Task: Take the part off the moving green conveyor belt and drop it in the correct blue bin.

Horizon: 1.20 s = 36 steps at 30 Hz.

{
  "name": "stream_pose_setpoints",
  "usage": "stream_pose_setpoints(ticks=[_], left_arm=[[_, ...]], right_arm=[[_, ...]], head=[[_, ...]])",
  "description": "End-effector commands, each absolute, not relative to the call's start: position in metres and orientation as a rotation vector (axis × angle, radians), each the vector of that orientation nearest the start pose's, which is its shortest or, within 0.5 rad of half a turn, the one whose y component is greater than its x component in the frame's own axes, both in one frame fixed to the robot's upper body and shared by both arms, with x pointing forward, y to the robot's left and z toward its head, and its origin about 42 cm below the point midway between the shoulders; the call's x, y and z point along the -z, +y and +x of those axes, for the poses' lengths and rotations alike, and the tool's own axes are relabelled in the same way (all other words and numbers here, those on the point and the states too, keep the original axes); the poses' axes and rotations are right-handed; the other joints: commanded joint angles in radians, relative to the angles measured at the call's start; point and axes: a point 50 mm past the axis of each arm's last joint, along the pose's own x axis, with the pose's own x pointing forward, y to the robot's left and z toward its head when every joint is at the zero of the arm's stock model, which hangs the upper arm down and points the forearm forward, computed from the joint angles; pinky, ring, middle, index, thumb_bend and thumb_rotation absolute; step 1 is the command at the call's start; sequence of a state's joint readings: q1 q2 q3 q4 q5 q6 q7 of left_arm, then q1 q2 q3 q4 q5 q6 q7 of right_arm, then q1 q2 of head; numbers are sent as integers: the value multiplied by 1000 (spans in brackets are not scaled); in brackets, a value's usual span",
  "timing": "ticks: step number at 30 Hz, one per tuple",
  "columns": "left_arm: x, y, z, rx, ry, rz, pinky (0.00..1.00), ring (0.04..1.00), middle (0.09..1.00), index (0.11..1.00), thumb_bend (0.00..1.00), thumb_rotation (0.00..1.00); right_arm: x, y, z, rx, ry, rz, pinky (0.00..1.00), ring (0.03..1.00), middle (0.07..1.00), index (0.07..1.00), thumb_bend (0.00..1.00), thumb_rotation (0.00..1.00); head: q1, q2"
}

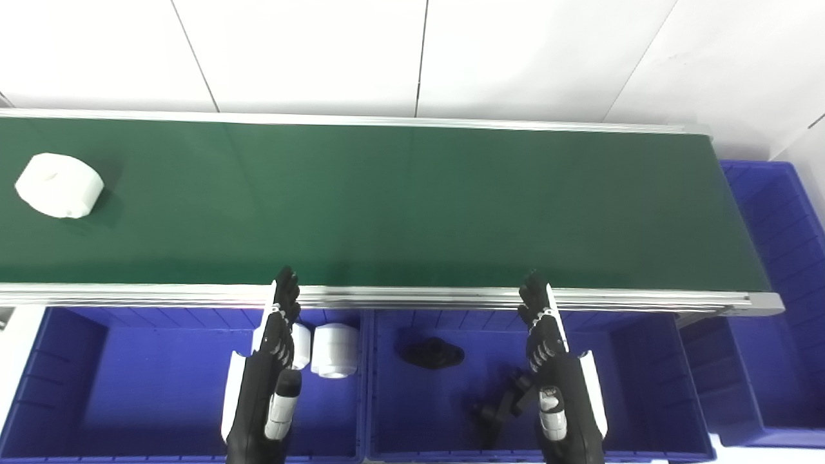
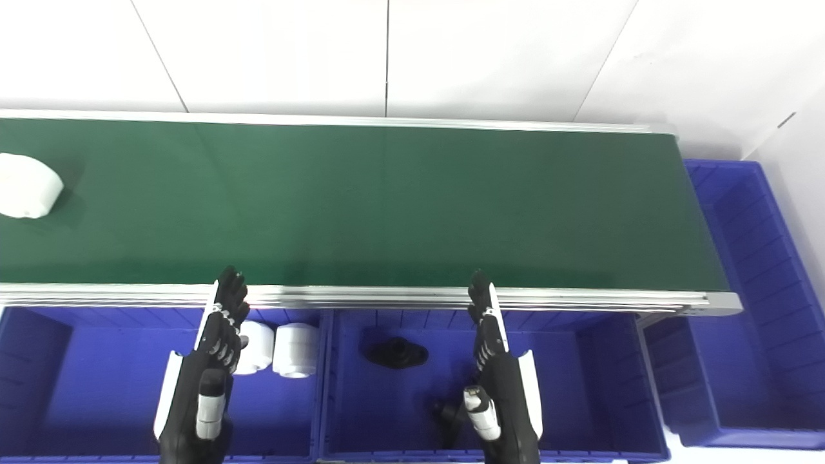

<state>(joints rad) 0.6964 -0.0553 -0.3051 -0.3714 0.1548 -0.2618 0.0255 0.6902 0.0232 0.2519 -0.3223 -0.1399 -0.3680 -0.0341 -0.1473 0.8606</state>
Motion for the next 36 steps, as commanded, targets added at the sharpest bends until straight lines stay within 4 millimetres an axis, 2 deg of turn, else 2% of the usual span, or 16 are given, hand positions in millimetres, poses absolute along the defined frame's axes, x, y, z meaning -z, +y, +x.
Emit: stream_pose_setpoints(ticks=[1, 30, 36], left_arm=[[-115, 146, 67, 40, -29, -41, 1000, 1000, 1000, 1000, 879, 1000], [-116, 143, 66, 46, -30, -68, 999, 1000, 1000, 1000, 880, 1000], [-115, 142, 66, 52, -33, -57, 993, 1000, 1000, 1000, 877, 1000]], right_arm=[[-104, -167, 64, -33, -52, -11, 998, 1000, 1000, 1000, 944, 1000], [-105, -168, 63, -30, -50, -7, 994, 1000, 1000, 1000, 955, 1000], [-103, -170, 62, -28, -47, -5, 995, 1000, 1000, 1000, 956, 1000]], head=[[1, 0], [3, 2], [22, -12]])
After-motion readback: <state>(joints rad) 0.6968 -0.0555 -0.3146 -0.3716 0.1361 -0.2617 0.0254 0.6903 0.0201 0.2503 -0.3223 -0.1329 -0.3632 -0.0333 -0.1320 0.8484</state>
